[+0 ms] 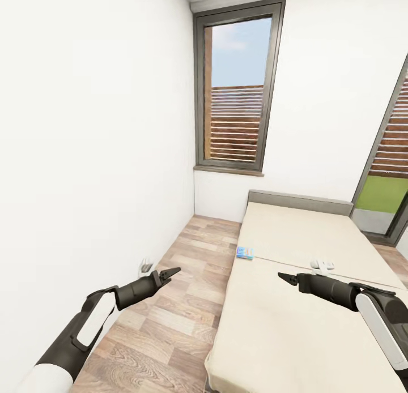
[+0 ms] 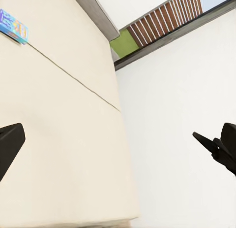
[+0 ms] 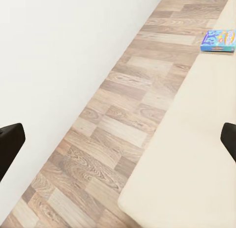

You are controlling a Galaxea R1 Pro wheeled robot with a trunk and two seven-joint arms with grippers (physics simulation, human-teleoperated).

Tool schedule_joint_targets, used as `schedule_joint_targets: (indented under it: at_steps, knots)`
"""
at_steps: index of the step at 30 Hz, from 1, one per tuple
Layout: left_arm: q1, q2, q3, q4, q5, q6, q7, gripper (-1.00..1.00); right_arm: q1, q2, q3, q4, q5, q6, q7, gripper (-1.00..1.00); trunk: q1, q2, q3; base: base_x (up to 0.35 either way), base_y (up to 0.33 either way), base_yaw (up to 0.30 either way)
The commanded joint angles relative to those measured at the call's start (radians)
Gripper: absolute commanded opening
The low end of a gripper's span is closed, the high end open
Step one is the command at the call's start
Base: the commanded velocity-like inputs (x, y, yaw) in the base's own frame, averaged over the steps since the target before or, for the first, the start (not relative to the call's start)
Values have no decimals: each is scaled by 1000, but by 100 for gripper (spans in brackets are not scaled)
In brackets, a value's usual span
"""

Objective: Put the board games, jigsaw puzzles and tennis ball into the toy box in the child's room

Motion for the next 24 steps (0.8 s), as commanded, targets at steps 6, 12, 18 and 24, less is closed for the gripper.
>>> schedule_joint_targets:
  at_steps: [6,12,18,24]
  knots:
    - [0,0,-3,1,4,5,-3,100,0,0,-1,0,3,5,5,100,0,-1,-1,0,0,-113]
    - [0,-1,-2,-1,5,4,-7,100,0,0,-1,0,3,5,5,100,0,-1,-1,0,0,-221]
    - [0,-1,-2,-2,4,3,-7,100,0,0,-1,0,3,5,5,100,0,-1,-1,0,0,-265]
    - [0,-1,-4,-2,4,2,-8,100,0,0,-1,0,3,5,5,100,0,-1,-1,0,0,-277]
